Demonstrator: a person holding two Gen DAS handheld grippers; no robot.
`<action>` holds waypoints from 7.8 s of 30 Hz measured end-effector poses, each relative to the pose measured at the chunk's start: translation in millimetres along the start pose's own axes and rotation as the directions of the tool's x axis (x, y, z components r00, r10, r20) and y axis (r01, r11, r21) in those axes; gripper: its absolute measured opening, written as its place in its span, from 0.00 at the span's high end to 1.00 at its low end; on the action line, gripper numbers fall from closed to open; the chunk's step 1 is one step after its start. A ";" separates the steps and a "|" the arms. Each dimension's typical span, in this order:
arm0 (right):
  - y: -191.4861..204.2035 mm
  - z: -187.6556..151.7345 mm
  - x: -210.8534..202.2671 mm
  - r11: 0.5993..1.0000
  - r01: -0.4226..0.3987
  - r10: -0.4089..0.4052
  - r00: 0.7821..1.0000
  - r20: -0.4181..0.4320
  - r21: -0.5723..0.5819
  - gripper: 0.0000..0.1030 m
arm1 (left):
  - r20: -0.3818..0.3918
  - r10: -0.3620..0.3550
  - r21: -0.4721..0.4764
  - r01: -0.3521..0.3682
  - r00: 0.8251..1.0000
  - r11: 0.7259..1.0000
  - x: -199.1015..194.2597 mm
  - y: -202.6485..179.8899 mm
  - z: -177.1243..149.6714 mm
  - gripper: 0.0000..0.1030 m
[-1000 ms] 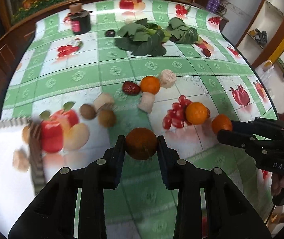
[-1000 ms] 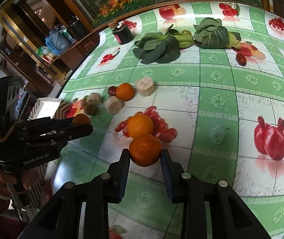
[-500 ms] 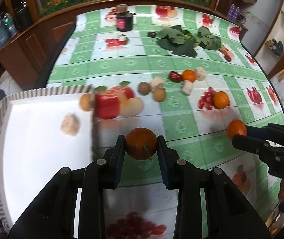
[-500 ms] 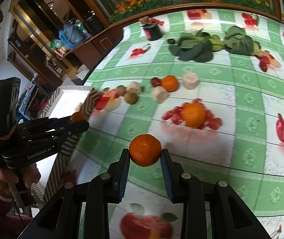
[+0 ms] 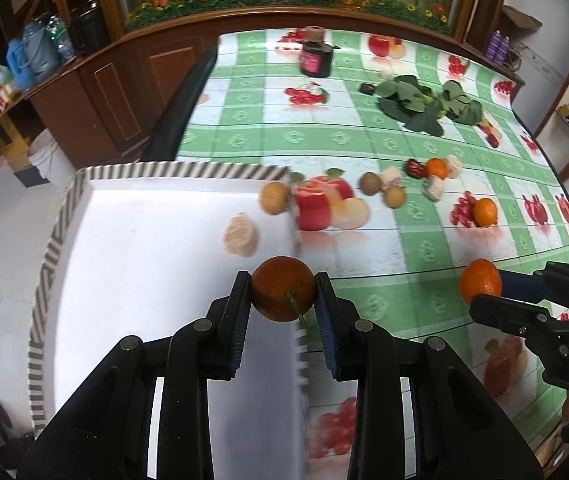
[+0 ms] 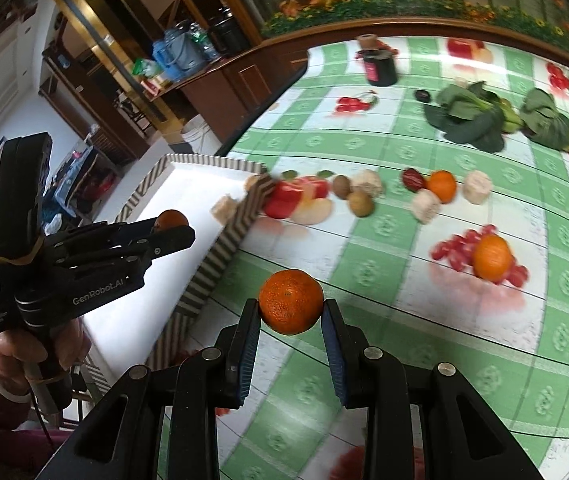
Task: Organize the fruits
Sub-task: 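Carry both held oranges over the white tray, then open both tools to drop the oranges into the tray, then grasp a brown kiwi with the left tool while the right tool grasps an orange, then carry the kiwi and orange over the white tray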
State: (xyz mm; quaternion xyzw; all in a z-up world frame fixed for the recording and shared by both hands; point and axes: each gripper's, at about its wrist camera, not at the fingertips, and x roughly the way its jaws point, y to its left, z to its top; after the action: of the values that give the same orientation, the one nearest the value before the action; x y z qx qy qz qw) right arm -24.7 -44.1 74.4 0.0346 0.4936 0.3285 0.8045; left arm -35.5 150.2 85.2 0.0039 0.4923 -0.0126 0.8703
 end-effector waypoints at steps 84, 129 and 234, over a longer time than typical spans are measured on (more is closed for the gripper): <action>87.3 67.7 123.1 0.993 -0.029 0.015 0.993 -0.120 -0.114 0.61 | -0.135 0.118 -0.161 -0.139 0.984 0.977 60.7 124.6 6.4 0.40; -98.6 -10.3 -23.7 0.964 0.188 -0.181 0.982 -0.053 0.190 0.60 | -0.112 -0.049 -0.052 0.043 0.993 0.998 44.5 -60.5 26.3 0.41; 80.7 18.1 54.6 0.993 -0.061 0.055 0.996 -0.066 -0.099 0.69 | -0.063 0.063 -0.122 -0.071 0.996 0.990 -5.6 71.7 -23.0 0.78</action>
State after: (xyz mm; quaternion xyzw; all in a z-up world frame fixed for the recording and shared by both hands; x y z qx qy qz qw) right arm -33.6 54.6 72.2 -0.0021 0.5003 0.3772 0.7793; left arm -56.3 222.5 77.7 -0.0334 0.5170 0.0475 0.8540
